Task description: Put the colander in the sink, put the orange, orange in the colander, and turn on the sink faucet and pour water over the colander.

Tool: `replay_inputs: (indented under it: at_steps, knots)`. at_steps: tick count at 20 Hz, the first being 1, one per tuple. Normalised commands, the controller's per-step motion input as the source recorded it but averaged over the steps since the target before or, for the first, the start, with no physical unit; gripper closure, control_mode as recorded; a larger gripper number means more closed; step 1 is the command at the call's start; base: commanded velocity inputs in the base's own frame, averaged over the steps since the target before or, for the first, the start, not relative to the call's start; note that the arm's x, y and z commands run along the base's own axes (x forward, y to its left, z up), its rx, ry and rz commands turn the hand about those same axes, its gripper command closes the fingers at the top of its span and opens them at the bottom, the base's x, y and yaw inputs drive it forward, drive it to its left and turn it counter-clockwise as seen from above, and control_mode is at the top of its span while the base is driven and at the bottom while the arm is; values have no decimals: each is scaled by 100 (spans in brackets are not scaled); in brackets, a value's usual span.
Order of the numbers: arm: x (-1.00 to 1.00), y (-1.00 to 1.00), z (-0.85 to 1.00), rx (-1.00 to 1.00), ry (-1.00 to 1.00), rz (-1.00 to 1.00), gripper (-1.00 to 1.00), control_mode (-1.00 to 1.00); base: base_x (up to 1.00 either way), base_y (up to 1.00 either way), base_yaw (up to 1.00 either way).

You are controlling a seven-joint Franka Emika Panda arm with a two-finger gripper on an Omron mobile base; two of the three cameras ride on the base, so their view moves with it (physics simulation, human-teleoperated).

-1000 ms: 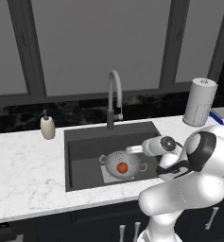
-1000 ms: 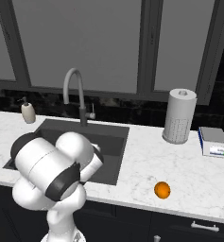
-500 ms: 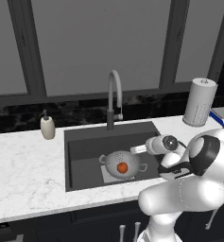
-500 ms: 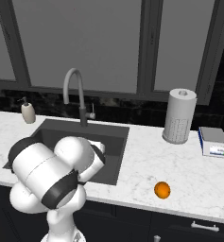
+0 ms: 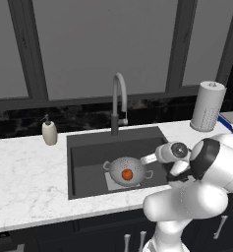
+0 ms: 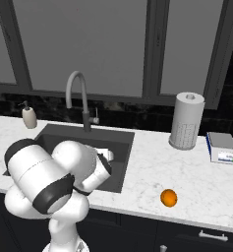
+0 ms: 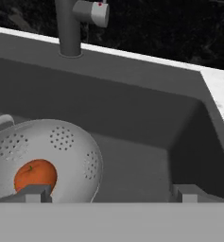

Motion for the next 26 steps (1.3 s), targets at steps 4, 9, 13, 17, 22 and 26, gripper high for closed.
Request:
replay_inputs:
  at_steps: [4, 9, 13, 17, 22, 26]
  knots:
    - [6, 0, 100, -2, 39, 0, -100, -100, 0, 0, 0]
    - [3, 0, 100, 2, 5, 9, -100, -100, 0, 0, 0]
    - [0, 0, 100, 0, -17, 15, -100, -100, 0, 0, 0]
    - [0, 0, 98, -3, -13, 13, -100, -100, 0, 0, 0]
    - [-3, -1, 87, -23, -7, 6, -100, -100, 0, 0, 0]
    - [-6, 0, 100, -21, 6, -2, -100, -100, 0, 0, 0]
